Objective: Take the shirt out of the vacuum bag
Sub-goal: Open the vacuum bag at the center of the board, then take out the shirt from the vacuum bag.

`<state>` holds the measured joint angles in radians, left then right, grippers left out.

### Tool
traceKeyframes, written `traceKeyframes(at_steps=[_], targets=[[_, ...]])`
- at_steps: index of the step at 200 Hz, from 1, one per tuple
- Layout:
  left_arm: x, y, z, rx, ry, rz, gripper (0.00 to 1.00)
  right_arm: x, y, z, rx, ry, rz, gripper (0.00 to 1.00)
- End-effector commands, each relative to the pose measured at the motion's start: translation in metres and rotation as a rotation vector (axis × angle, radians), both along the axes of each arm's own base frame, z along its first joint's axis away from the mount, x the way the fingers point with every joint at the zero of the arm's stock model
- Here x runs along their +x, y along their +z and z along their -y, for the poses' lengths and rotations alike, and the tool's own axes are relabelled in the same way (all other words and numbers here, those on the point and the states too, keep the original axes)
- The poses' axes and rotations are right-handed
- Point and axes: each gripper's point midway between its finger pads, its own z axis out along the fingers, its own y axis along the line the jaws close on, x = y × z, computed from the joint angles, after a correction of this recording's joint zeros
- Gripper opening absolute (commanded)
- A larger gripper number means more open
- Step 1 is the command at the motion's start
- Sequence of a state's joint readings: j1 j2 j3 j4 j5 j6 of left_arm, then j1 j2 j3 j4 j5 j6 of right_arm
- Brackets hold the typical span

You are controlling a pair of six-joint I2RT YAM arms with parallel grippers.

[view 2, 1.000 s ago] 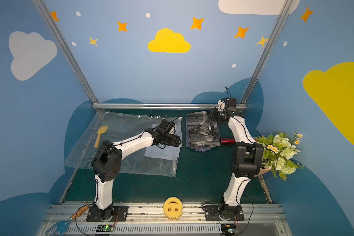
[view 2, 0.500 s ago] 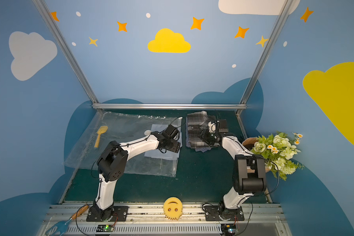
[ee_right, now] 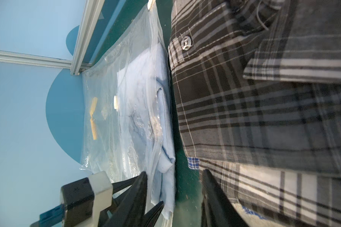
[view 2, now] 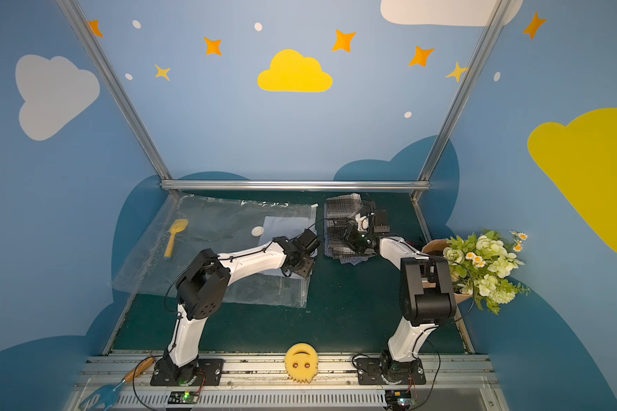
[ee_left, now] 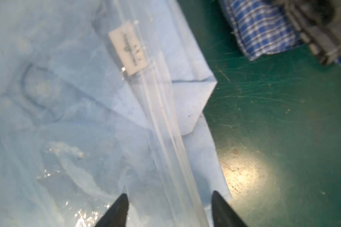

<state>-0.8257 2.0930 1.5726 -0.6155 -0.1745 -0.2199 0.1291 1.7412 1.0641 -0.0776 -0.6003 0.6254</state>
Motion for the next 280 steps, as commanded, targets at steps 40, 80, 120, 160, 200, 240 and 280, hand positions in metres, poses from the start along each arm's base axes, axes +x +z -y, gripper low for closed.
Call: traceKeyframes(at_steps=[40, 80, 120, 160, 200, 240, 280], targets=[[0.007, 0.011, -0.007, 0.04, 0.031, 0.029, 0.27, -0.001, -0.002, -0.021, 0.037, 0.066, 0.013, 0.45], [0.009, 0.016, -0.012, 0.045, 0.059, 0.049, 0.14, -0.001, -0.006, -0.042, 0.053, 0.126, -0.004, 0.49], [0.013, 0.031, -0.014, 0.043, 0.076, 0.08, 0.09, 0.022, -0.009, -0.062, 0.047, 0.172, 0.011, 0.51], [0.018, 0.055, -0.019, 0.03, 0.1, 0.129, 0.04, 0.053, -0.023, -0.074, 0.032, 0.187, 0.005, 0.5], [0.025, 0.088, -0.027, -0.025, 0.134, 0.175, 0.04, 0.067, -0.032, -0.087, 0.025, 0.213, -0.002, 0.45], [0.029, 0.102, -0.03, -0.065, 0.147, 0.186, 0.04, 0.076, -0.046, -0.093, -0.014, 0.222, -0.017, 0.46], [0.03, 0.102, -0.026, -0.084, 0.143, 0.181, 0.04, 0.086, -0.063, -0.097, -0.033, 0.205, -0.021, 0.48]])
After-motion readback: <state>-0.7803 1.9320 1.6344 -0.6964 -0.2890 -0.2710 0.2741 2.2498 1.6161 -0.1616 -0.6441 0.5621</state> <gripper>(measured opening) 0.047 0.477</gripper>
